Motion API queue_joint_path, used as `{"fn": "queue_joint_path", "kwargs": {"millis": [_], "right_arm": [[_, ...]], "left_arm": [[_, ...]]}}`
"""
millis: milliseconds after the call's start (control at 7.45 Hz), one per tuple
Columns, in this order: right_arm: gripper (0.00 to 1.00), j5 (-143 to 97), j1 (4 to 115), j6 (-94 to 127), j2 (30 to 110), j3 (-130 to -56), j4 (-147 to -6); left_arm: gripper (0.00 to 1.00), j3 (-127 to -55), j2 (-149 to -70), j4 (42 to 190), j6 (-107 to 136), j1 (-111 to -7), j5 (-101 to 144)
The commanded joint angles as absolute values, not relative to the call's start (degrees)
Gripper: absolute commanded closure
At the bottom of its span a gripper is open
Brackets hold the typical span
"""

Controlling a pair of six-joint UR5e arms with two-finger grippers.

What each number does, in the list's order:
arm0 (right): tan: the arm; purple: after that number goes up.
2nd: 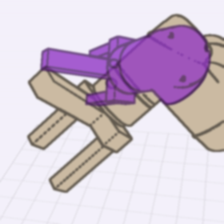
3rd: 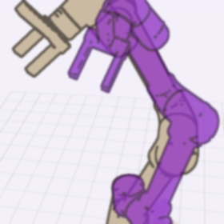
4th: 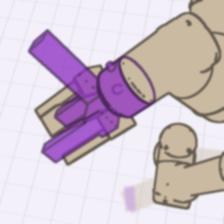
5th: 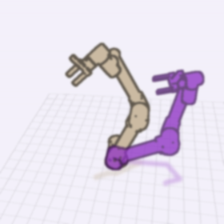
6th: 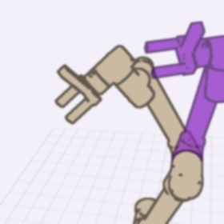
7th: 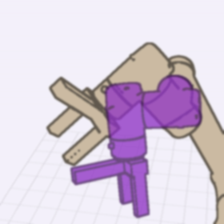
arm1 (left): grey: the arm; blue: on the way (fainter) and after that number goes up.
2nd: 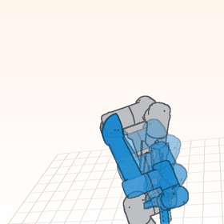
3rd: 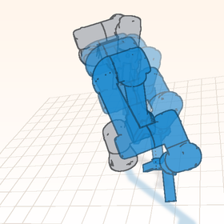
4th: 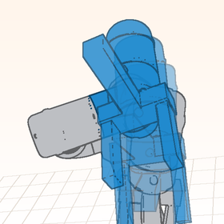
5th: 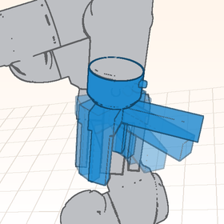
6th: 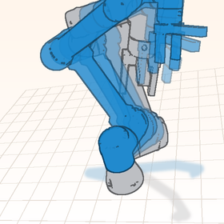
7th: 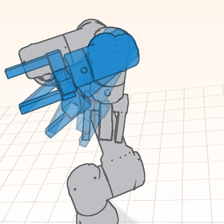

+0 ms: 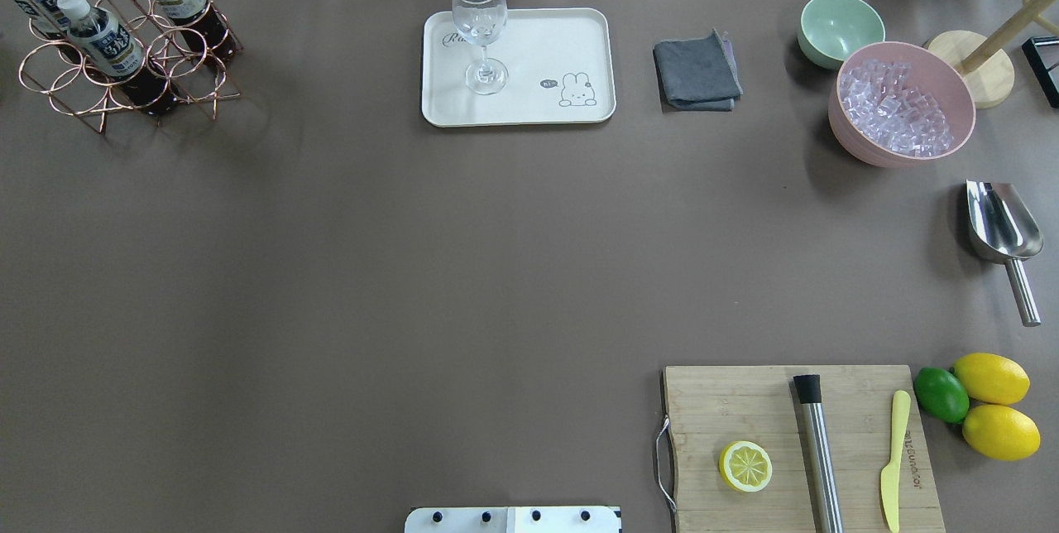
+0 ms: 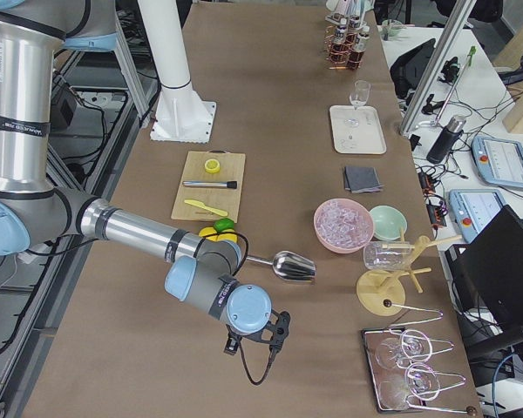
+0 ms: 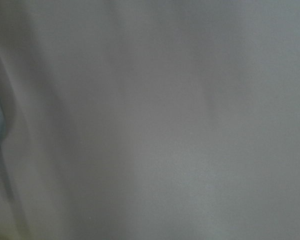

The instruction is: Take tea from basket to plate

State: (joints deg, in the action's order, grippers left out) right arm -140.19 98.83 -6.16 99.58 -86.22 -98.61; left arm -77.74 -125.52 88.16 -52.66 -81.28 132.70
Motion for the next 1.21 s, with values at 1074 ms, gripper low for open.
{"fn": "queue_joint_path", "kwargs": {"millis": [1074], "right_arm": [[0.00, -140.3, 98.9, -6.2, 99.6, -86.1, -98.6]], "left_arm": [[1.00, -97.7, -125.8, 59.0, -55.0, -87.0, 139.1]]}}
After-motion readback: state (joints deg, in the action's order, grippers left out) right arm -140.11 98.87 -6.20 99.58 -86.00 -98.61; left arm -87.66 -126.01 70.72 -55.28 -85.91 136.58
